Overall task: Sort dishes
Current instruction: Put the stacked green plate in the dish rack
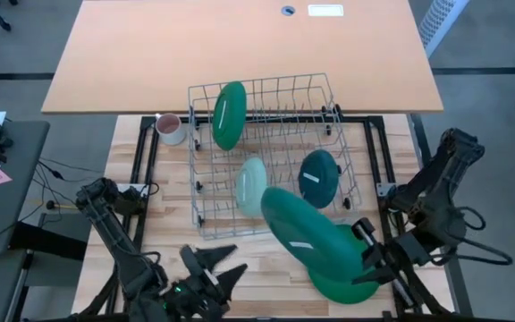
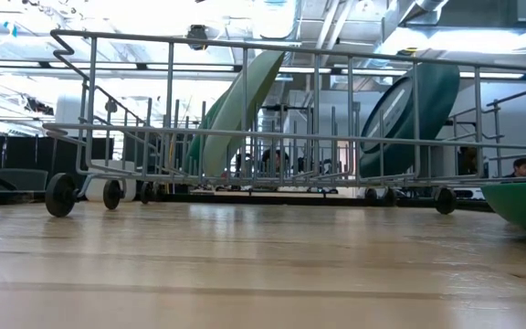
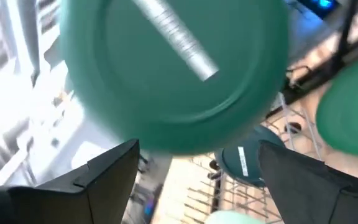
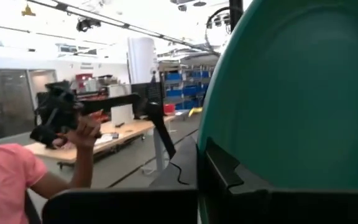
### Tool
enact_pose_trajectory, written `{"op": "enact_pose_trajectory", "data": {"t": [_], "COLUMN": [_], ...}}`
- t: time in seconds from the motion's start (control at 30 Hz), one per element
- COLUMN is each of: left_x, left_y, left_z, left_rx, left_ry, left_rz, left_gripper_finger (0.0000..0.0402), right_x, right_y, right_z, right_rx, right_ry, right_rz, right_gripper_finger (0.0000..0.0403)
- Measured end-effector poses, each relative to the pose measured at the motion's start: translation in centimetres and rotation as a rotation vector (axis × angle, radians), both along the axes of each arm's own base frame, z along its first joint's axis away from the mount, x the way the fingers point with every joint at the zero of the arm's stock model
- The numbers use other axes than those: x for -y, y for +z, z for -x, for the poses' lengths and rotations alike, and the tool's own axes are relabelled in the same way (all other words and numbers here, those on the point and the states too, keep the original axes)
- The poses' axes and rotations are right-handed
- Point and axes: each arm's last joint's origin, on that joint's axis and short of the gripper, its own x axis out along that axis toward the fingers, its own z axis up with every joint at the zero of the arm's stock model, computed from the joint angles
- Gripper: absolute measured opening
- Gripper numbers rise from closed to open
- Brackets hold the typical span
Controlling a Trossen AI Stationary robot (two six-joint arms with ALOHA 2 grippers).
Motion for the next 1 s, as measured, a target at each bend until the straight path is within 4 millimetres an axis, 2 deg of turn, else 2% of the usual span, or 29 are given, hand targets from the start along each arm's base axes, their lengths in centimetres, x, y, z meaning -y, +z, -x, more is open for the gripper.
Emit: {"op": "enact_pose_trajectory", "data": {"t": [0.23,0.37,0.53,0.83,1.0], "left_x": [-1.1,-0.9,-1.5,-3.7,-3.9], "left_y": [2.4,3.1,3.1,2.1,2.0], "left_z": [2.3,3.3,3.1,1.1,0.8], "left_rx": [0.218,0.279,0.287,0.217,0.226], "left_ry": [0.001,-0.158,-0.341,-0.286,-0.291], "left_rz": [0.29,0.444,0.655,0.613,0.652], "left_gripper_finger": [0.0317,0.0317,0.0317,0.0317,0.0317], "right_x": [-0.1,-0.2,-0.1,-0.4,-0.4], "right_y": [-0.8,-1.3,-1.4,-1.7,-2.0], "right_z": [0.4,0.3,0.1,0.2,0.2], "right_rx": [-0.084,-0.116,-0.132,-0.161,-0.2], "right_ry": [0.039,0.041,0.065,0.191,0.197], "right_rz": [0.036,0.081,0.082,0.077,0.122], "right_gripper_finger": [0.0004,0.0004,0.0004,0.0004,0.0004]}}
